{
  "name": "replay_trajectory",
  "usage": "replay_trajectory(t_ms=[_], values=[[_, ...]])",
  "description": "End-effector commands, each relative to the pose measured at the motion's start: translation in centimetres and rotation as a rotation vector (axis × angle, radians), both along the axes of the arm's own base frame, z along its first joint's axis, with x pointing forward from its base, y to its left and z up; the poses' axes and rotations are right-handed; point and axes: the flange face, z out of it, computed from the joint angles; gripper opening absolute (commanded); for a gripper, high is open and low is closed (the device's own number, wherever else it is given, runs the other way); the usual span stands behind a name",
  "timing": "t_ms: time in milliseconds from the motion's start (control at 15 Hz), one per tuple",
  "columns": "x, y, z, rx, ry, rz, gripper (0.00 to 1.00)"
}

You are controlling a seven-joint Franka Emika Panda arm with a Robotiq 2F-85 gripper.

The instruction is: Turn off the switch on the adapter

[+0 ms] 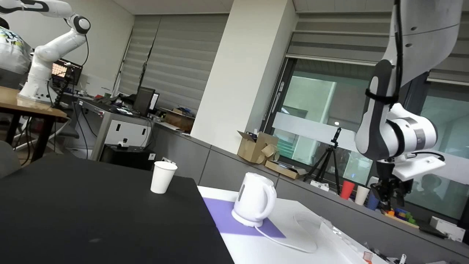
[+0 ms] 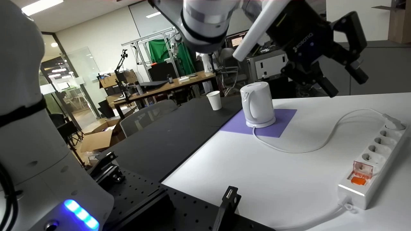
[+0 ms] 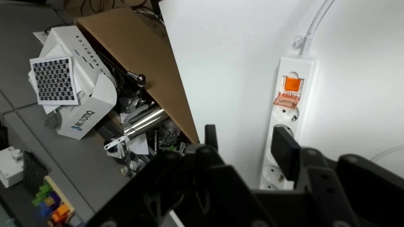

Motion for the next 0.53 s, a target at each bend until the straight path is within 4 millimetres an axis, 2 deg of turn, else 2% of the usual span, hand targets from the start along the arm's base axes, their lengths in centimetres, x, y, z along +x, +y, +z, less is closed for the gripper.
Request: replay_trajectory(t_ms=[0, 133, 200, 467], values=[[-0.7, -2.1, 4.8, 0.191, 0.048, 0.04, 0.81], [-0.9, -3.3, 7.2, 0.291, 0.063, 0.069, 0.95], [-1.2, -4.5, 8.9, 0.339, 0.07, 0.085, 0.99], [-1.5, -6.1, 13.1, 0.518, 0.018, 0.149, 1.0]])
